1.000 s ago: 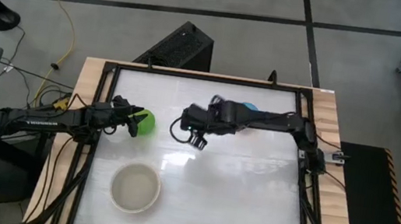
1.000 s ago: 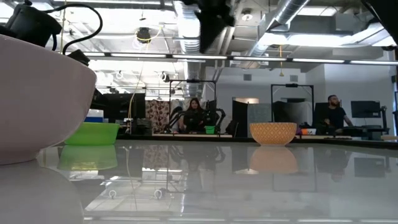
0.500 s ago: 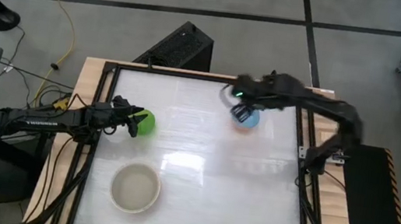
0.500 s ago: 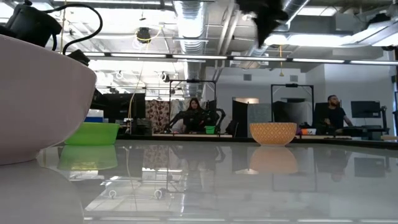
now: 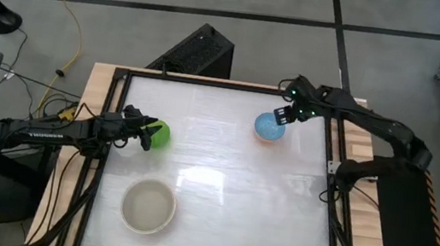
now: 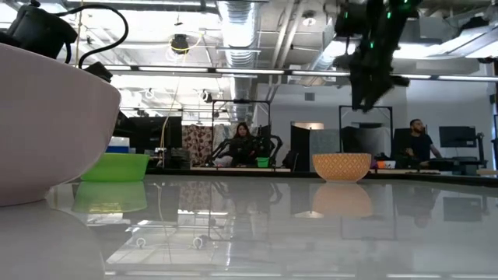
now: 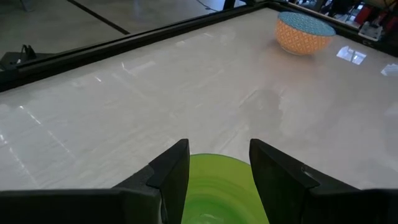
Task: Nest bowls inside each other by size order
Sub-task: Stack the orange and blue patterned bowl on top of the gray bowl
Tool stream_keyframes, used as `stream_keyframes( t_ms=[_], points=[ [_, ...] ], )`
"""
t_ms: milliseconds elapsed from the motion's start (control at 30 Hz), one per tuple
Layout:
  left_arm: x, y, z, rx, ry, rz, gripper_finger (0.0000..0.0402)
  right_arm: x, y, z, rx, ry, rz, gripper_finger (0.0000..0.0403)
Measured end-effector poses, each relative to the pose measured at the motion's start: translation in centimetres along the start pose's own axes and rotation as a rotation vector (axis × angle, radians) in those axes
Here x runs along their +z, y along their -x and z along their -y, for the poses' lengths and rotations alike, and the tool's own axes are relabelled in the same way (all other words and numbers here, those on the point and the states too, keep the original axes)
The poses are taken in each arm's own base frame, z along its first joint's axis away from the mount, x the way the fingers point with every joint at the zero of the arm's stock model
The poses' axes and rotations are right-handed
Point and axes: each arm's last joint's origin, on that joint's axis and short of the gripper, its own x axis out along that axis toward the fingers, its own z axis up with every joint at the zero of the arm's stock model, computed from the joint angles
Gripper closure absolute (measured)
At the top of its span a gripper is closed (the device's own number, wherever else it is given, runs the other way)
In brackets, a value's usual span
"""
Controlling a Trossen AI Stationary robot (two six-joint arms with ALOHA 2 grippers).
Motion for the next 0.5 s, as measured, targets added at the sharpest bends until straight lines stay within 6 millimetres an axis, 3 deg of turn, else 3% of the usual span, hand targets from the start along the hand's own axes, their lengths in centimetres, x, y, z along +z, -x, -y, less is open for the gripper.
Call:
stream_keyframes(
  t_ms=[233, 500],
  points=[
    [0.0, 0.0, 0.0, 0.0, 0.0, 0.0, 0.0244, 0.1, -4.4, 0.6, -0.075, 0.027, -0.134, 0.0126],
    [0.0, 0.0, 0.0, 0.0, 0.0, 0.0, 0.0244, 0.2, -7.1, -0.2, -0.024, 0.088, -0.225, 0.0097]
  ],
)
